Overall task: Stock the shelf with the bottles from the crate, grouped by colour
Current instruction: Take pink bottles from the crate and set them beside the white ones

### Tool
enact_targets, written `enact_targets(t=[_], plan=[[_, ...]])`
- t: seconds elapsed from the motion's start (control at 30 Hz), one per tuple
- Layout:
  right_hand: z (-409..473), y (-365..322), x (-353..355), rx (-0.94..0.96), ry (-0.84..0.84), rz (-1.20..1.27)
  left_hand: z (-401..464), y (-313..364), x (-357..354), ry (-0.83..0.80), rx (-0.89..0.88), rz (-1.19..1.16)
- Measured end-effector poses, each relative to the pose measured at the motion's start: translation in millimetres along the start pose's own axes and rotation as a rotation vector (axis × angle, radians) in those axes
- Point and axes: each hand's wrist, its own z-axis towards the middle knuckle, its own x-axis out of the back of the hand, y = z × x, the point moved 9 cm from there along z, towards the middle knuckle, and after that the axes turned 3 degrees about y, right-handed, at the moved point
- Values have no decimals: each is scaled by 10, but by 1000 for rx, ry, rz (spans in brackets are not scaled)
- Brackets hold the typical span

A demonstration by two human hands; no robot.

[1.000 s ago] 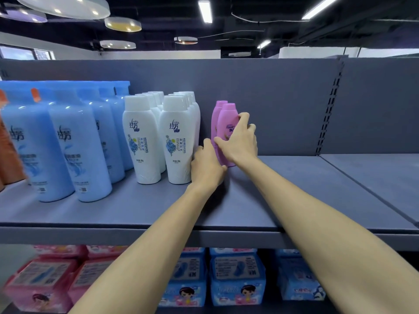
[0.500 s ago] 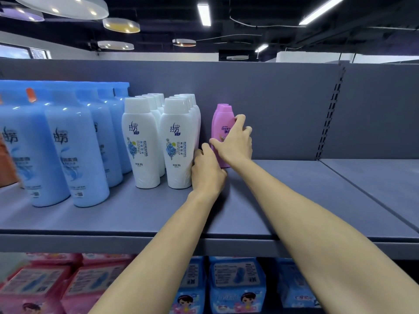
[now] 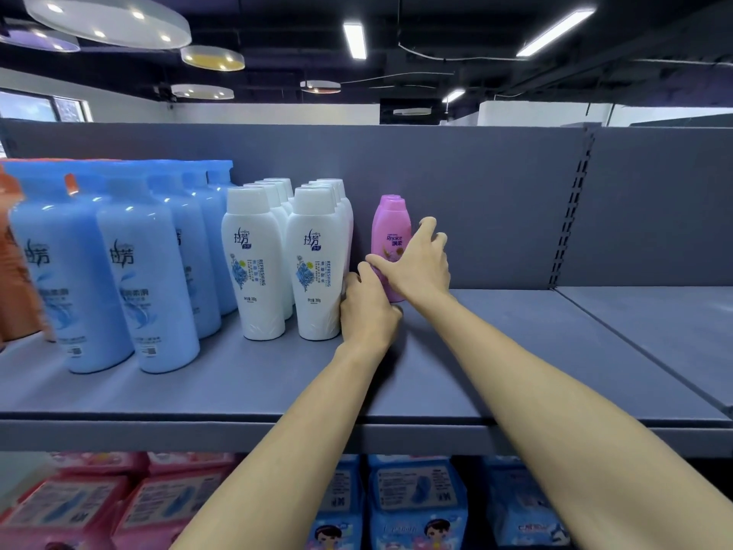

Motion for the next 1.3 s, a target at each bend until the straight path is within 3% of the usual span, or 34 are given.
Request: enact_targets(t=[0.2, 0.47, 0.73, 0.97, 1.3], plan=[[-256, -39, 491, 72, -73, -126, -137, 206, 204, -106, -36, -68], [-1090, -324, 927, 147, -13, -196, -666, 343, 1059, -160, -239, -75], [-2156, -823, 934, 195, 22, -253, -1409, -175, 1781, -217, -351, -64], [-2965, -814, 587, 178, -24, -259, -1989, -844, 1820, -286, -313, -51], [-3990, 428, -459, 36, -361, -345, -3045, -2169, 846, -519, 10, 45]])
